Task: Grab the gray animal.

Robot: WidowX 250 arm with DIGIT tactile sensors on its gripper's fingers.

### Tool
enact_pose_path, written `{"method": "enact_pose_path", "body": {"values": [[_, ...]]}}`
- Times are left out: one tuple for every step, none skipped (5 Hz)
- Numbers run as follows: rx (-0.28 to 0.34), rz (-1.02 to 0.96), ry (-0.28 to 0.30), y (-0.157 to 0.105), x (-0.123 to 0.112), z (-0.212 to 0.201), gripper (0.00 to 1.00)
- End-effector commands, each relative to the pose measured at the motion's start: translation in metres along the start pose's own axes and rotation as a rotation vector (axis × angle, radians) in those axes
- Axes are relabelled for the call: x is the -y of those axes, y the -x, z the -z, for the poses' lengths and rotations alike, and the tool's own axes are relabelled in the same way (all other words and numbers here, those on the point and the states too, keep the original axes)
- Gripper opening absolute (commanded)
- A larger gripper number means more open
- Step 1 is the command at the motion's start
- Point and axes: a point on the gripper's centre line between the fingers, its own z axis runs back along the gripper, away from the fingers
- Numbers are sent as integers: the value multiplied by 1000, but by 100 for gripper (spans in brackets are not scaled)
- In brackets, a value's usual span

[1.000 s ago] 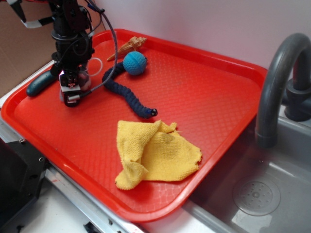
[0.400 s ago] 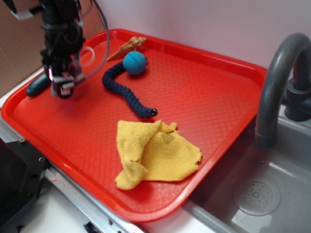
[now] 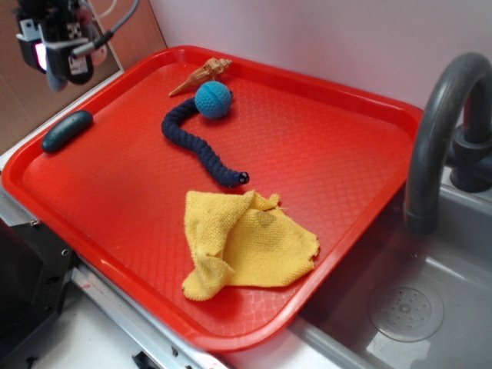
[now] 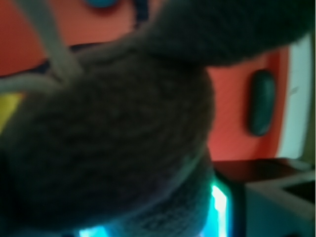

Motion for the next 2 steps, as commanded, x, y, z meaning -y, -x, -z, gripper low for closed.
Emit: {"method": "enact_pose_path", "body": {"values": [[155, -96, -22, 44, 54, -53, 0], [146, -91, -19, 44, 50, -48, 0]]}}
